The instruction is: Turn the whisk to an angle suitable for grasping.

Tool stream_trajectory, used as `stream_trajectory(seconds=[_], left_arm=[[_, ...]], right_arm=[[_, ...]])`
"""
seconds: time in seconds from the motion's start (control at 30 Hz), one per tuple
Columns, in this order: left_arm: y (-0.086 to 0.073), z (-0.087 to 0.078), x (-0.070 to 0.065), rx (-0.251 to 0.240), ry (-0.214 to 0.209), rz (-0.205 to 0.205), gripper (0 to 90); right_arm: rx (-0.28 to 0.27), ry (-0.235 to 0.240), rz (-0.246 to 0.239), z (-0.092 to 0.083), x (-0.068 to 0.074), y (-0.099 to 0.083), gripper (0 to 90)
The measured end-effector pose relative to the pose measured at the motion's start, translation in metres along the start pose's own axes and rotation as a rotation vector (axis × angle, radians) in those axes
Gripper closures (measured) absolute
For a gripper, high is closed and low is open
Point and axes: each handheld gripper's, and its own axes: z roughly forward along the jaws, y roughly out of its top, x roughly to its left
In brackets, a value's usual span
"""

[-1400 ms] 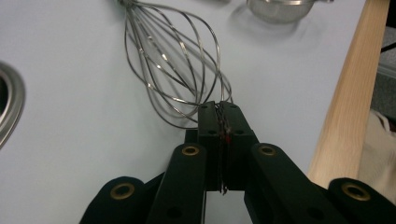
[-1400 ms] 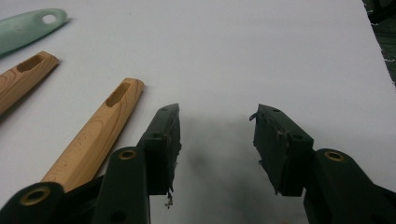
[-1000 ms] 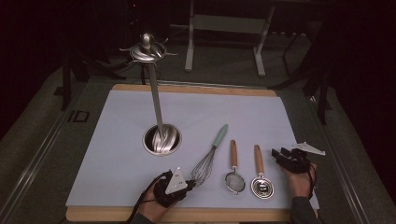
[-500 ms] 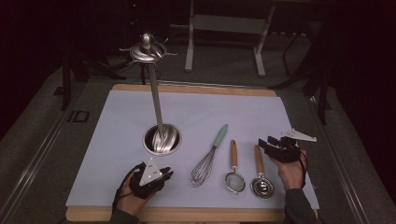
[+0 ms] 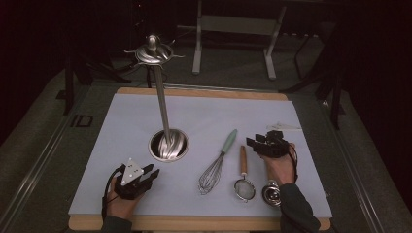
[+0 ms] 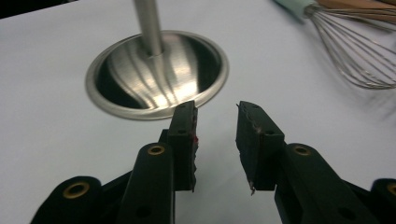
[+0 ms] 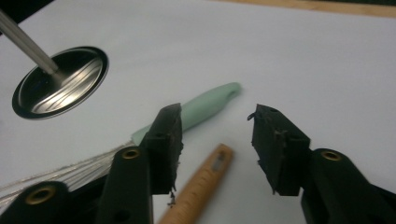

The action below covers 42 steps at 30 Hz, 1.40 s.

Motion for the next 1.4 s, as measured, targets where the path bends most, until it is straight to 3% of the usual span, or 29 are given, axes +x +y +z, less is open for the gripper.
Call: stream_trajectory(seconds=[0.13,0.17,0.33,0.57,0.8,0.9,0.97,1.07,1.13,1.2,1.4], left_arm=[[-0.003,0.0,0.003,-0.001,0.014,-0.016,67.7],[-0.005,0.001,0.005,0.0,0.025,-0.03,67.7],[-0.009,0.006,0.006,0.015,0.042,-0.034,67.7],[-0.01,0.006,0.007,0.011,0.042,-0.042,67.8],[-0.012,0.006,0.011,0.014,0.056,-0.055,67.8],[-0.012,0.006,0.011,0.012,0.061,-0.054,67.7],[-0.012,0.006,0.011,0.011,0.064,-0.053,67.7],[-0.012,0.006,0.011,0.007,0.07,-0.055,67.7],[-0.012,0.006,0.011,0.008,0.073,-0.056,67.6],[-0.012,0.007,0.01,0.01,0.077,-0.052,67.6],[-0.012,0.007,0.01,0.012,0.08,-0.048,67.3]], right_arm=[[0.027,-0.014,-0.018,0.011,0.011,0.004,43.6],[0.05,-0.022,-0.02,0.021,0.017,0.008,36.8],[0.122,-0.034,-0.047,0.045,0.032,0.013,25.9],[0.162,-0.039,-0.06,0.067,0.042,0.012,21.8],[0.266,-0.085,-0.049,0.092,0.044,0.009,19.3],[0.314,-0.087,-0.043,0.099,0.044,0.007,22.2],[0.338,-0.117,-0.041,0.102,0.045,0.005,24.2],[0.347,-0.094,-0.018,0.103,0.045,0.004,29.9],[0.347,-0.102,-0.036,0.102,0.048,0.003,39.2],[0.348,-0.057,-0.018,0.101,0.05,0.003,44.5],[0.366,0.019,-0.051,0.104,0.063,0.004,51.7]])
